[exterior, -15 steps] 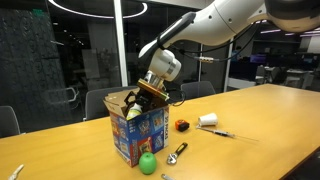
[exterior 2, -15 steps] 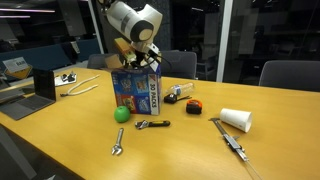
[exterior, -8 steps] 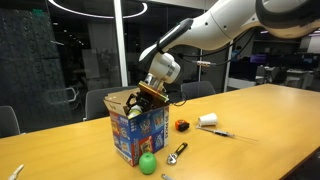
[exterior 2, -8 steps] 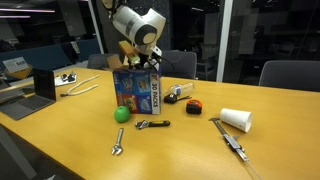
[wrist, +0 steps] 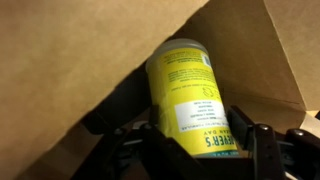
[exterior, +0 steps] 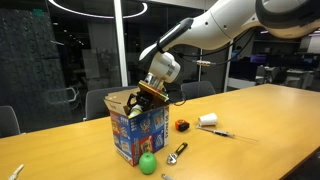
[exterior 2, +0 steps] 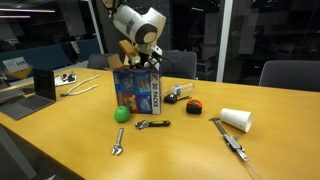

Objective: Take the spray bottle in the box and put it on the table

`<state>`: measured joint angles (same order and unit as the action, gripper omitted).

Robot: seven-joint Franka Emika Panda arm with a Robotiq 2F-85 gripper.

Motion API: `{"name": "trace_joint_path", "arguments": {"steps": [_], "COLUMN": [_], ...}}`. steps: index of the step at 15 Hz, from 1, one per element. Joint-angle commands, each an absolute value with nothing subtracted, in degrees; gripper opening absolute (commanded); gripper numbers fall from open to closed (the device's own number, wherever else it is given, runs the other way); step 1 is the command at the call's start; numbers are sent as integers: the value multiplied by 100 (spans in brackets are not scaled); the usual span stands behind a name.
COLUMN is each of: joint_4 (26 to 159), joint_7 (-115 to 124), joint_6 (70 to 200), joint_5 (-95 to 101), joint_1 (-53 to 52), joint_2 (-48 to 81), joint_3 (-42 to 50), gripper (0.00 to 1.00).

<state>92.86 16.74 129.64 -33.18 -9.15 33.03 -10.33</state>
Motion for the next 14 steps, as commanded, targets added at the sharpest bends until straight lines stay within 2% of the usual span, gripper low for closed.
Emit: {"name": "trace_joint_path", "arguments": {"steps": [1,14], "joint_4": [9172,10073], "joint_7": [1858,2306], "joint_6": [12850,12950], "joint_5": [-3077,-1842], "joint_1": [-886,-793], "joint_2": [3122,674], "joint_3": [-882,-400], "gripper": [44,44]}}
